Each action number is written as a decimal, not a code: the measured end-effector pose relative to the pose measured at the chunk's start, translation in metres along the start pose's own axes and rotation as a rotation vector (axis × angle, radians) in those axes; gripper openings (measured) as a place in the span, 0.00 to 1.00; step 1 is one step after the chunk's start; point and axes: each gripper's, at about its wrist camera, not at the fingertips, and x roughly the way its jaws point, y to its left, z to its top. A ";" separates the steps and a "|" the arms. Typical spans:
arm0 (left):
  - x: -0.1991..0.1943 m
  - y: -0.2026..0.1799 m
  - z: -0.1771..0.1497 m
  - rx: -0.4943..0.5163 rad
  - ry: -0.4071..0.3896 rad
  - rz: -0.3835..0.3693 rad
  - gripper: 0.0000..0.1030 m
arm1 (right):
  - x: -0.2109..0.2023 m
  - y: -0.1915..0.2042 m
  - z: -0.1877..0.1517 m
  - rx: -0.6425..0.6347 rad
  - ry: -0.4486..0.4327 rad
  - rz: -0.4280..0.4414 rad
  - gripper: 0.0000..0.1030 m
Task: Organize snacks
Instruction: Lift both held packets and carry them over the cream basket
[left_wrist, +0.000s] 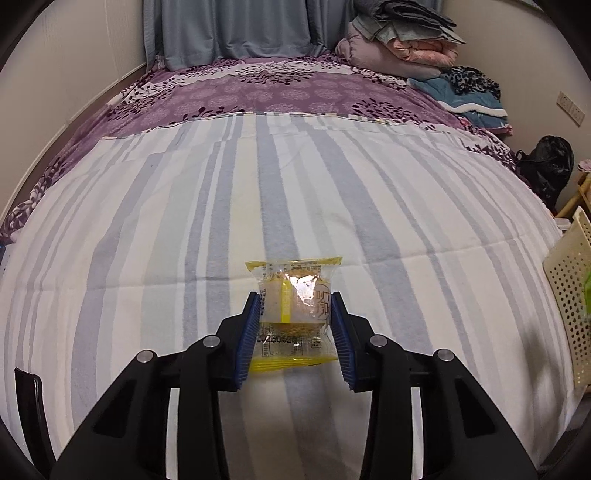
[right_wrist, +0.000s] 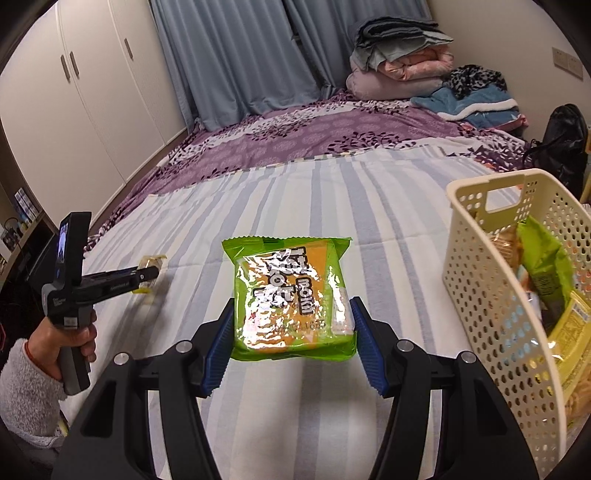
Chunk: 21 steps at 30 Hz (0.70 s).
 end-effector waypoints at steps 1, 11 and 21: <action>-0.005 -0.008 0.000 0.009 -0.006 -0.009 0.38 | -0.004 -0.002 0.000 -0.004 -0.014 -0.006 0.58; -0.045 -0.093 0.020 0.135 -0.081 -0.100 0.38 | -0.058 -0.051 0.001 0.068 -0.141 -0.084 0.58; -0.070 -0.179 0.029 0.267 -0.112 -0.233 0.38 | -0.105 -0.129 -0.011 0.219 -0.218 -0.264 0.58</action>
